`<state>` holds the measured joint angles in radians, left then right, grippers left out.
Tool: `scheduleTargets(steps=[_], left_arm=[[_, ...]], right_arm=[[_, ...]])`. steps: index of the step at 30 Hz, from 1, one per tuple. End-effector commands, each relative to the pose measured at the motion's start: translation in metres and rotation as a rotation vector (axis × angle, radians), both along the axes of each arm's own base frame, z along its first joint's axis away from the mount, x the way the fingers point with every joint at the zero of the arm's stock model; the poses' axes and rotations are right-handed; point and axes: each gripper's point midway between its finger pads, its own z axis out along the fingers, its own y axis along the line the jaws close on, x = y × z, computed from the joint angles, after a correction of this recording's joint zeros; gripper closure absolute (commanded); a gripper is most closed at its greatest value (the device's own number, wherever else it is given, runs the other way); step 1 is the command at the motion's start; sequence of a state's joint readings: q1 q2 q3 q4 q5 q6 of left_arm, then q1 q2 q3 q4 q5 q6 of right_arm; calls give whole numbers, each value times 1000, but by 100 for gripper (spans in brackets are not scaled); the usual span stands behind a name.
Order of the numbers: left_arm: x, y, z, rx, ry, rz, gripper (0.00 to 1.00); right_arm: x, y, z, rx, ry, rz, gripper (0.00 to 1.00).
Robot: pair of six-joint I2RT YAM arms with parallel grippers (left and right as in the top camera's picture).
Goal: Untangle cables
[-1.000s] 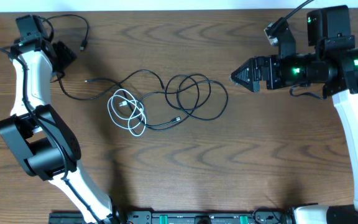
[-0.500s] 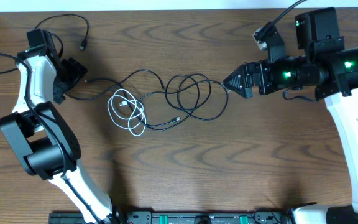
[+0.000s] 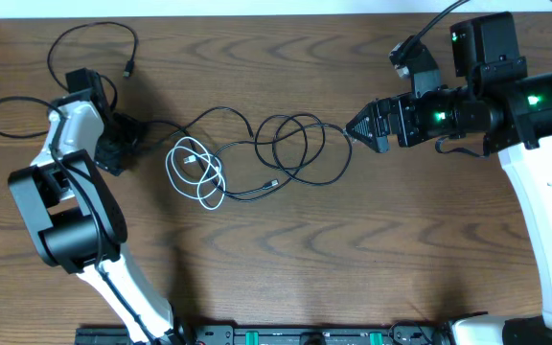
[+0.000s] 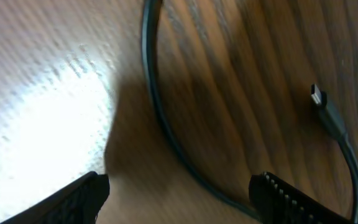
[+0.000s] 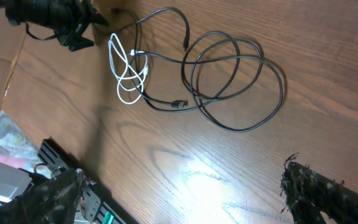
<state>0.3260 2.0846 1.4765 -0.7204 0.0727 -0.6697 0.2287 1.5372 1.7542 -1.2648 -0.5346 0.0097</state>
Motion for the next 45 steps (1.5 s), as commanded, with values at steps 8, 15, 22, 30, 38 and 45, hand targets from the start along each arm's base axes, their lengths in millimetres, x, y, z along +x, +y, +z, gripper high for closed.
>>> scheduleTargets(steps=[8, 15, 22, 30, 38, 45], left_arm=[[-1, 3, -8, 101, 32, 53, 27], [9, 0, -11, 104, 2, 67, 27], [7, 0, -25, 92, 21, 112, 27], [0, -3, -44, 77, 71, 109, 58], [2, -3, -43, 75, 65, 108, 93], [45, -22, -9, -108, -97, 88, 93]], right_arm=[[-4, 5, -1, -14, -12, 31, 1], [-5, 6, -1, -16, -16, 40, 1], [-6, 7, -1, -16, -13, 44, 1], [-7, 8, -1, -17, -12, 47, 1], [-7, 9, -1, -16, -13, 49, 1], [-7, 9, -1, -17, -11, 48, 1]])
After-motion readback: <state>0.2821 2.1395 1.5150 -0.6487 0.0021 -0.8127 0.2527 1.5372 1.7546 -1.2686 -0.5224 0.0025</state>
